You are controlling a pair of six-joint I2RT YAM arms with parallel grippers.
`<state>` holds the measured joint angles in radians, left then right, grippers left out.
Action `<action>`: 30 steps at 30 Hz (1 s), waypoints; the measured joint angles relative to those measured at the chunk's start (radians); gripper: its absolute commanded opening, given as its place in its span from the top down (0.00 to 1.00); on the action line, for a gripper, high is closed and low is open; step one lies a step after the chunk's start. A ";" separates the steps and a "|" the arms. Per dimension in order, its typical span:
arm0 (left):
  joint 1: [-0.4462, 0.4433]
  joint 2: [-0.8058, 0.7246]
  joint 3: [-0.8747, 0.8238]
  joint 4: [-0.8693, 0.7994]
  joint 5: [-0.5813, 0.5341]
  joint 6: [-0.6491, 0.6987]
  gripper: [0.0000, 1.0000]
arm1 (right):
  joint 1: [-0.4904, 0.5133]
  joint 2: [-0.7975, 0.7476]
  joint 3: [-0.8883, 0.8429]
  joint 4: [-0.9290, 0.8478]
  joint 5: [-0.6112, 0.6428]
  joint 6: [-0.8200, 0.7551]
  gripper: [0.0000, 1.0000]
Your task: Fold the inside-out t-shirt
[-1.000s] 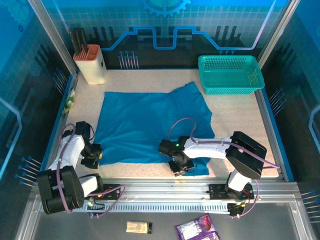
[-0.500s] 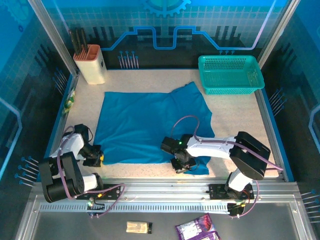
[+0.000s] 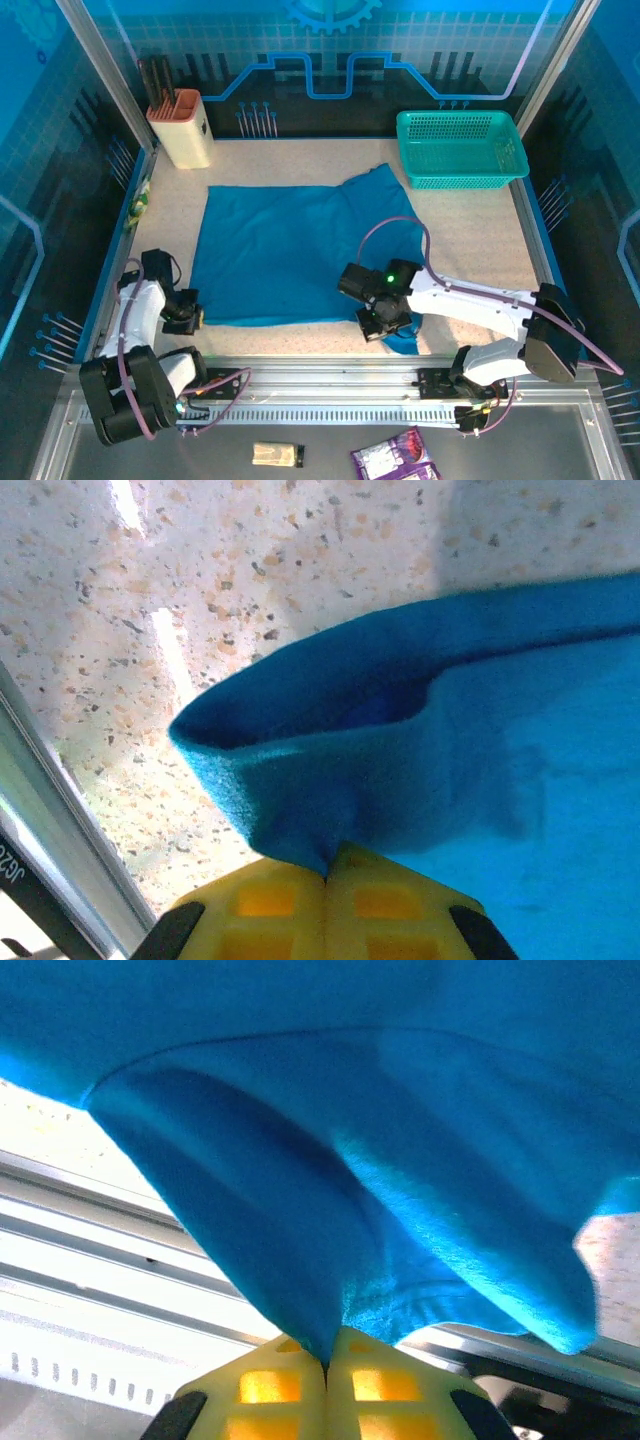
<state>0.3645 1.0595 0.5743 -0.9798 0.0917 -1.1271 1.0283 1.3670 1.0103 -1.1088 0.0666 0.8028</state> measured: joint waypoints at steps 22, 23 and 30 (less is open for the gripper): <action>-0.064 0.444 0.359 0.140 0.067 0.167 0.93 | -0.356 0.329 0.327 -0.049 0.058 -0.397 0.96; -0.075 0.468 0.373 0.148 0.067 0.173 0.93 | -0.363 0.343 0.333 -0.048 0.058 -0.407 0.96; -0.114 0.563 0.433 0.185 0.061 0.227 0.82 | -0.382 0.435 0.383 -0.047 0.063 -0.446 0.94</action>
<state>0.2504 1.6222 1.0069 -0.7948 0.1532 -0.8997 0.6464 1.8019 1.3933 -1.1557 0.1291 0.3569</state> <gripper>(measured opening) 0.146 0.063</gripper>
